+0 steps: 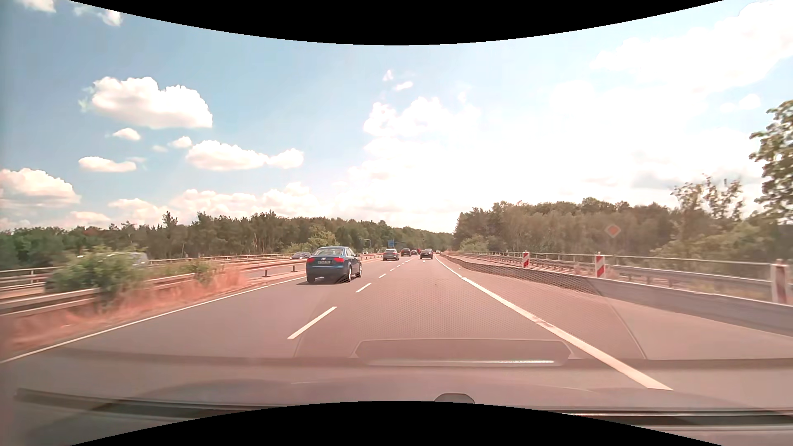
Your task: Follow the waypoints while adhering to traffic rules and regulations
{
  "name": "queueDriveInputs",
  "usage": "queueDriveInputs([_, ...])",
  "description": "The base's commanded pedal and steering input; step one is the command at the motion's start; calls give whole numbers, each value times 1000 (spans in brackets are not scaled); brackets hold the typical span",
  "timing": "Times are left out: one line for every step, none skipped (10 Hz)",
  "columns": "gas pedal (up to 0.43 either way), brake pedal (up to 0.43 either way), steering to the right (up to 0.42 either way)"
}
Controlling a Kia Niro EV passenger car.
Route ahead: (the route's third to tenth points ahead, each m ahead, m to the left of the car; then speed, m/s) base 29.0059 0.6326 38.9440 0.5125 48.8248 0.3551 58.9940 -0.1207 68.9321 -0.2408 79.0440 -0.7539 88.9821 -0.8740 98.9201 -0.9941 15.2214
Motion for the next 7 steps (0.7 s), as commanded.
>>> queueDriveInputs([8, 0, -2])
queueDriveInputs([0, 0, -2])
queueDriveInputs([0, 0, -2])
queueDriveInputs([0, 0, -2])
queueDriveInputs([0, 0, -2])
queueDriveInputs([0, 0, -2])
queueDriveInputs([0, 0, -2])
